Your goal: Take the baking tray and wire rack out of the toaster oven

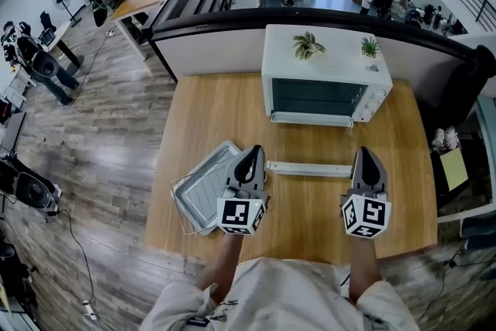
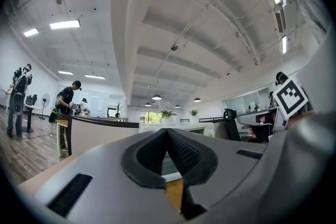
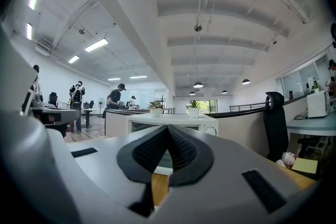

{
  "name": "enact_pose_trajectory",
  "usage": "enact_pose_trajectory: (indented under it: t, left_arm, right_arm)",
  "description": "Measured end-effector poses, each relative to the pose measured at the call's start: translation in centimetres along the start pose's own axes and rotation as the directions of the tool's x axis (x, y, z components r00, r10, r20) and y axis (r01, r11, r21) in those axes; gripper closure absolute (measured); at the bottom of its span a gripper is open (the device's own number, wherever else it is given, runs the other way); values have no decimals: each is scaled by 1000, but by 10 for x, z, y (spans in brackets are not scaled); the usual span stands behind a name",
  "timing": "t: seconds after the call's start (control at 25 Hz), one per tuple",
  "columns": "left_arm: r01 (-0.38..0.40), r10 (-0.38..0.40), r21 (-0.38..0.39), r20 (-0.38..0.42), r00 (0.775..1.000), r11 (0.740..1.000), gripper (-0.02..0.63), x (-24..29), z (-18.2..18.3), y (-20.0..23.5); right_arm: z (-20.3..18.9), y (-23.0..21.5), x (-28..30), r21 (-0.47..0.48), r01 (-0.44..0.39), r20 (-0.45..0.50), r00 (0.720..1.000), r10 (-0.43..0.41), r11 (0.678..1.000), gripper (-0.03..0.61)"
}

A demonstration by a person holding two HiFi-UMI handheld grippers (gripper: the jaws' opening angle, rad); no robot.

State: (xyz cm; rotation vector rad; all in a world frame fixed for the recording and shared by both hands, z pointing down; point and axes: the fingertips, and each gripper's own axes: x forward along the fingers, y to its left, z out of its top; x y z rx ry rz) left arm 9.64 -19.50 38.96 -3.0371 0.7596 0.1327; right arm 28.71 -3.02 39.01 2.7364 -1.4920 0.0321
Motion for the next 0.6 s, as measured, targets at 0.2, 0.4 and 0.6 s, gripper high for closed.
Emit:
enact_pose_trajectory:
  t: [0.2, 0.4, 0.6]
  left_arm:
    - [-13, 13, 4, -8, 1000, 1000, 600, -4, 1, 7]
    - [-36, 36, -7, -10, 999, 999, 600, -7, 2, 16]
    - [-40, 40, -7, 1, 999, 999, 600, -3, 0, 19]
  right_arm:
    - [0, 7, 4, 0, -26, -6, 1000, 26, 1000, 558]
    - [-1, 11, 6, 6, -32, -10, 999, 32, 999, 558]
    - [-6, 16, 13, -1, -45, -12, 999, 45, 999, 558]
